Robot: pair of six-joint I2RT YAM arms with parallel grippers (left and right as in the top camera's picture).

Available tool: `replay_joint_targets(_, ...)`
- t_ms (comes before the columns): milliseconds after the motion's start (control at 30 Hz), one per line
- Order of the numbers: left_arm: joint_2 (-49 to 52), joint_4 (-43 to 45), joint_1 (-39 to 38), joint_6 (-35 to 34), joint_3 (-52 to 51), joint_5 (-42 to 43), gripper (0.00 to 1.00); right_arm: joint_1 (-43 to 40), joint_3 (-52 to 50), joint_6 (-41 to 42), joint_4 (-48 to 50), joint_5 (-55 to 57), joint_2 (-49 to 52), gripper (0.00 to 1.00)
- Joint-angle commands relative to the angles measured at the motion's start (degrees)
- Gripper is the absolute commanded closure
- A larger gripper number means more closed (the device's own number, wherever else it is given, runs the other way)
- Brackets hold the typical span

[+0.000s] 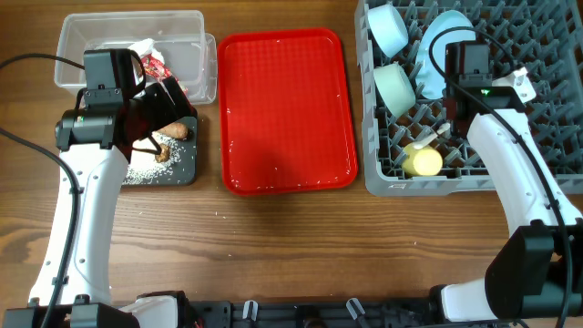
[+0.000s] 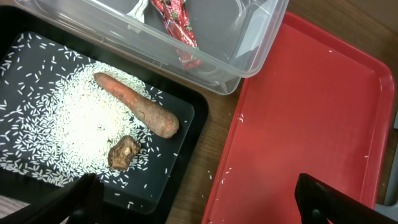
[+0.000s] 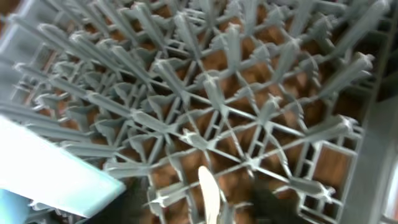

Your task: Sort waste into correct bins and load items into the dishwasher rack

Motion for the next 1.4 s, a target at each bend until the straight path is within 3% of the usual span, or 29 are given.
replay_joint_targets(0,0.3,0.1,0.0,0.5,0.3,-0.8,0.00,0.0,0.5,-8.8,1.9,-1.0,-0.2,0.18)
replay_joint_targets(67,0.3,0.1,0.0,0.5,0.3,-0.8,0.00,0.0,2.3,-14.1,1.2,-3.9,-1.6,0.07)
replay_joint_targets(167,0.3,0.1,0.0,0.5,0.3,-0.8,0.00,0.0,6.2,-20.3,-2.8,-11.0,-7.0,0.01)
replay_joint_targets(300,0.3,0.1,0.0,0.5,0.3,-0.8,0.00,0.0,7.9,-39.2,-7.1,-33.3,-19.6,0.01)
replay_joint_targets(433,0.3,0.1,0.0,0.5,0.3,-0.8,0.00,0.0,7.9,-41.5,-14.5,-45.4,-32.9,0.00)
replay_joint_targets(633,0.3,0.1,0.0,0.5,0.3,-0.8,0.00,0.0,7.9,-42.8,-21.4,-39.1,-43.7,0.00)
replay_joint_targets(800,0.3,0.1,0.0,0.5,0.3,-0.8,0.00,0.1,5.7,-52.7,-22.3,-34.7,-49.6,0.00)
replay_joint_targets(933,0.3,0.1,0.0,0.5,0.3,-0.8,0.00,0.1,-9.0,-61.2,-7.4,-34.0,-57.5,0.00)
replay_joint_targets(1200,0.3,0.1,0.0,0.5,0.3,-0.8,0.00,0.1,-54.3,-60.5,33.8,-40.5,-80.1,0.00)
replay_joint_targets(1367,0.3,0.1,0.0,0.5,0.3,-0.8,0.00,0.1,-68.2,-55.9,40.0,-40.5,-90.0,0.00)
